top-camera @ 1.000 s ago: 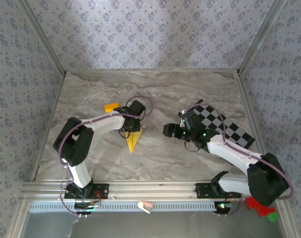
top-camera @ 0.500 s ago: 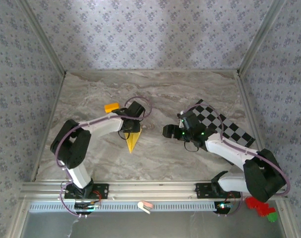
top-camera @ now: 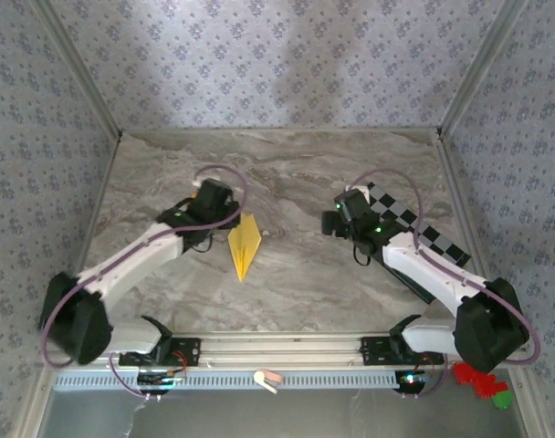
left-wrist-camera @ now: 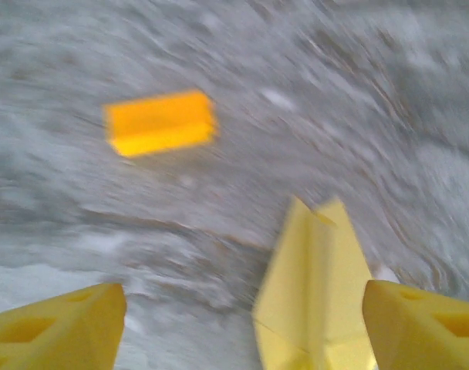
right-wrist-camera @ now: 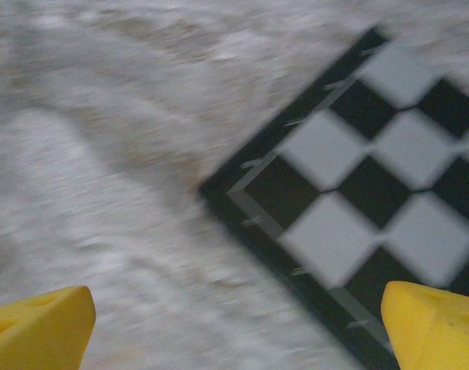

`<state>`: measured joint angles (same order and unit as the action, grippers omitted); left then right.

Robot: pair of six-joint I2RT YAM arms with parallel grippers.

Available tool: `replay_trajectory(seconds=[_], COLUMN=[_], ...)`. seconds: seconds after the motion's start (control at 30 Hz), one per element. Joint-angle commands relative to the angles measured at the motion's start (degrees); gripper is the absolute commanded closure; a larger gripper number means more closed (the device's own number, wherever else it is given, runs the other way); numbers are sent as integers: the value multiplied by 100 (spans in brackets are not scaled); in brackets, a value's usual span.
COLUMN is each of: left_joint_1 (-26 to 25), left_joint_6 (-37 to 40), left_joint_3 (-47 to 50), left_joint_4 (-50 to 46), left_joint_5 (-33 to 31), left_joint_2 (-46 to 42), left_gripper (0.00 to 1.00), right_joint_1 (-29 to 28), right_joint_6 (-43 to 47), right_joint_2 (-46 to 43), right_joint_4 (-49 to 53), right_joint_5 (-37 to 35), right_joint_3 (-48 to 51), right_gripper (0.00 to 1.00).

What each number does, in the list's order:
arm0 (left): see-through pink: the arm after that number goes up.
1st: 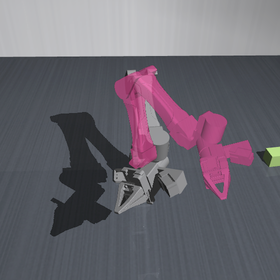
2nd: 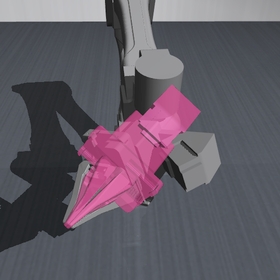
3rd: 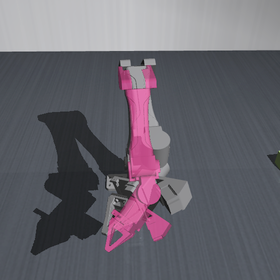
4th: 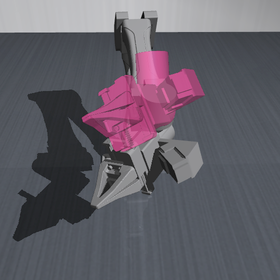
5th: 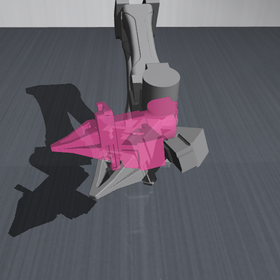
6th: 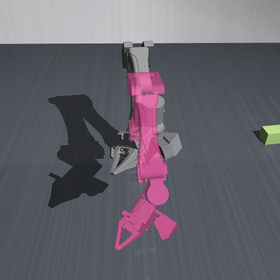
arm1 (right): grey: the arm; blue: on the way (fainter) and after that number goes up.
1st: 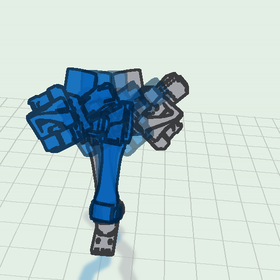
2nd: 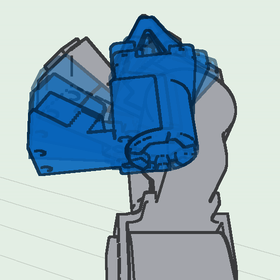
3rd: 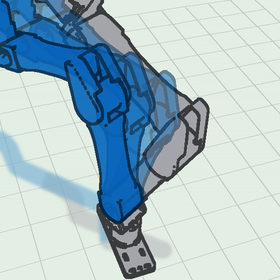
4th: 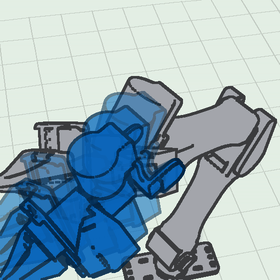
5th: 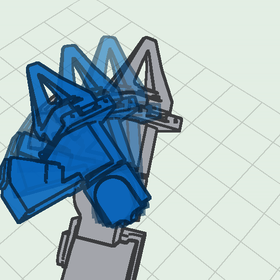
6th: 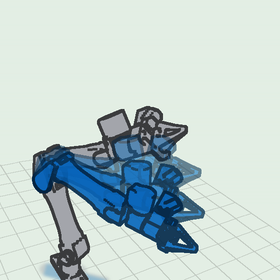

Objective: Fold a paper plane with a square sheet of paper (pick it up from the middle)
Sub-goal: Move a paper plane to the center of the table, then reset both arms

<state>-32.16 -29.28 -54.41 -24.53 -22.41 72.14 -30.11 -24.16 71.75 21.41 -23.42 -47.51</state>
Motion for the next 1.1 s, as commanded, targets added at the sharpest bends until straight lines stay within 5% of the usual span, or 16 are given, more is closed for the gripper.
replay_trajectory(seconds=[0.0, 0.07, 0.2, 0.37, 0.73, 1.0, 1.07], left_joint_1=[633, 1131, 2028, 2913, 3203, 3355, 3373], left_joint_6=[449, 674, 973, 1331, 2033, 2345, 2428], left_joint_3=[414, 802, 1314, 1565, 2284, 2809, 2828], left_joint_4=[364, 902, 1649, 2397, 4939, 5853, 5988], left_joint_5=[-631, -732, -653, 199, 917, 1363, 1429], left_joint_2=[-682, -1036, -1157, -425, 1050, 790, 875], left_gripper=[11, 0, 0, 0, 0, 0, 0], right_joint_1=[409, 781, 1389, 2267, 3000, 3173, 3125], right_joint_6=[543, 778, 1209, 1599, 1542, 2135, 2157], right_joint_2=[-61, -61, -66, -77, 233, 1158, 1125], right_joint_4=[134, -334, -1557, -3229, -4935, -7376, -6949], right_joint_5=[-1734, -1915, -2189, -1228, 221, 904, 980], right_joint_3=[129, 386, 1055, 1982, 2461, 2922, 2750], right_gripper=[0, 0, 0, 0, 0, 0, 0])
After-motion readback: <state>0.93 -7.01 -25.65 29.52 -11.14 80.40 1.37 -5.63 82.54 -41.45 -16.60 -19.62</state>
